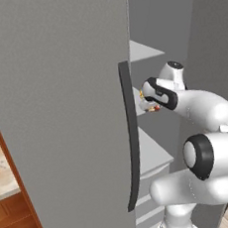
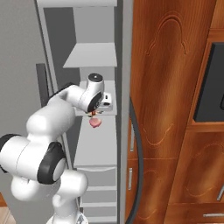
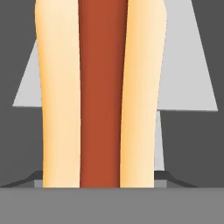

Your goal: Store the hot dog in the freezer for long-term storage. Close the freezer door after placing the cooked food.

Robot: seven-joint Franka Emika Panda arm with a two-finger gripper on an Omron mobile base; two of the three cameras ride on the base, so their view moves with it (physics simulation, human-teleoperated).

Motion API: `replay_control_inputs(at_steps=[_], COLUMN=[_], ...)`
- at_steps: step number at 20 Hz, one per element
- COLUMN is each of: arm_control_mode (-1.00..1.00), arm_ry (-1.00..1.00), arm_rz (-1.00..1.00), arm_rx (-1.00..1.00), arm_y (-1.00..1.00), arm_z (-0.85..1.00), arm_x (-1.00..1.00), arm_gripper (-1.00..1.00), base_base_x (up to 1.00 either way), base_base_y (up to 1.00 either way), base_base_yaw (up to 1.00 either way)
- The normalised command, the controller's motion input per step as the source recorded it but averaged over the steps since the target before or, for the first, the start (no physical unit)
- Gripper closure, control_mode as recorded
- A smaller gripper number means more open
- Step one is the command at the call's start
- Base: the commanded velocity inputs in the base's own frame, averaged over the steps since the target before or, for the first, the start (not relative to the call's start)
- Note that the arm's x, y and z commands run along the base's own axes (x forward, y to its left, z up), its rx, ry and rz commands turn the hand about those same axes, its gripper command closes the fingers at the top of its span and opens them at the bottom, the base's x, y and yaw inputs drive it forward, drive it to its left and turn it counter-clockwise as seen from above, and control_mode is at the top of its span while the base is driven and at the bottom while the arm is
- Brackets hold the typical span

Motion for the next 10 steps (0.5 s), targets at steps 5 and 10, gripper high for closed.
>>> replay_control_inputs(at_steps=[5, 10], arm_control_mode=[-1.00, -1.00], arm_ry=[-0.01, 0.00], arm_rz=[0.00, 0.00], arm_rx=[0.00, 0.00], arm_y=[0.01, 0.19], arm_z=[-0.03, -0.15], arm_x=[0.40, 0.48], arm_gripper=[1.00, 1.00], base_base_x=[0.00, 0.00], base_base_y=[0.00, 0.00], base_base_yaw=[0.00, 0.00])
